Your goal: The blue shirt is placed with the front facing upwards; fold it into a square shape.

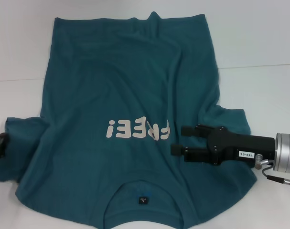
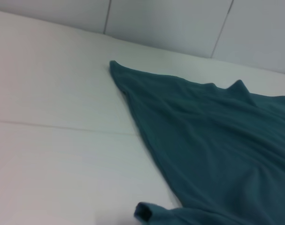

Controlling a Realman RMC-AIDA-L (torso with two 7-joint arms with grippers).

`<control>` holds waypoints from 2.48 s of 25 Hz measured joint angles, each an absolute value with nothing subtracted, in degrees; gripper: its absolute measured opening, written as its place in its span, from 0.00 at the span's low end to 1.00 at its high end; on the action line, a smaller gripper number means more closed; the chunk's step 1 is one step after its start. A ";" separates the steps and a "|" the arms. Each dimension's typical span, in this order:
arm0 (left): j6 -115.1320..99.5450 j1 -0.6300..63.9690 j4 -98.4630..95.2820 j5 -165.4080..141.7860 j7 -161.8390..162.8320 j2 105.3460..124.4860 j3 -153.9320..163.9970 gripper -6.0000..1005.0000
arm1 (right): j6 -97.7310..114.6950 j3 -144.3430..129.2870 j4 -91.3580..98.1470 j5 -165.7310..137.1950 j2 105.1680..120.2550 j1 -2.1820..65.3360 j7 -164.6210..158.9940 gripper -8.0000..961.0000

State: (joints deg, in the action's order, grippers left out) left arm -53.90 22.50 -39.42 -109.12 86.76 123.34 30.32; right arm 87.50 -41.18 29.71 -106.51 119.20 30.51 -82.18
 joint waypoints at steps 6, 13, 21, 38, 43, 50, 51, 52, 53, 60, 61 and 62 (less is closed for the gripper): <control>-53.88 22.29 -41.78 -109.50 87.49 123.28 30.32 0.01 | 87.46 -41.06 29.71 -106.51 119.30 30.80 -82.37 0.94; -53.81 23.03 -43.31 -109.71 87.91 122.59 30.33 0.01 | 87.47 -41.04 29.46 -106.52 119.34 30.93 -82.44 0.94; -52.65 24.14 -45.17 -110.96 88.23 121.92 30.35 0.01 | 87.72 -41.04 29.36 -106.49 119.34 30.94 -82.90 0.94; -53.04 24.65 -49.24 -111.26 89.75 122.46 31.36 0.02 | 87.53 -41.05 29.35 -106.43 119.43 31.03 -83.06 0.94; -55.07 24.02 -50.14 -111.16 90.73 123.58 33.06 0.02 | 87.58 -41.28 29.35 -106.43 119.43 31.03 -83.05 0.94; -66.65 23.67 -51.29 -107.32 92.74 124.02 33.72 0.02 | 87.81 -41.56 29.15 -106.43 119.43 30.96 -83.03 0.94; -68.04 23.71 -51.05 -106.36 92.81 124.02 33.74 0.02 | 87.84 -41.58 29.11 -106.43 119.43 30.88 -82.98 0.94; -68.82 23.77 -50.81 -105.80 92.84 124.01 33.75 0.02 | 87.85 -41.58 29.09 -106.43 119.43 30.78 -82.92 0.94; -69.85 23.87 -50.31 -105.10 92.88 124.02 33.79 0.02 | 87.86 -41.58 29.07 -106.43 119.43 30.68 -82.81 0.94; -72.53 25.15 -44.59 -101.96 92.51 124.01 35.00 0.02 | 87.92 -41.57 28.95 -106.69 119.43 30.39 -82.55 0.94; -72.58 25.43 -43.30 -101.61 92.24 124.02 35.24 0.02 | 87.94 -41.57 28.93 -106.73 119.43 30.37 -82.55 0.94; -72.61 25.50 -42.74 -101.43 92.04 124.02 35.40 0.04 | 87.96 -41.59 28.91 -106.76 119.43 30.36 -82.54 0.94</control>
State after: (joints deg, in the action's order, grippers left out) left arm -72.61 25.50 -42.74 -101.43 92.04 124.02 35.40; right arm 87.96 -41.59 28.91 -106.76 119.43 30.36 -82.54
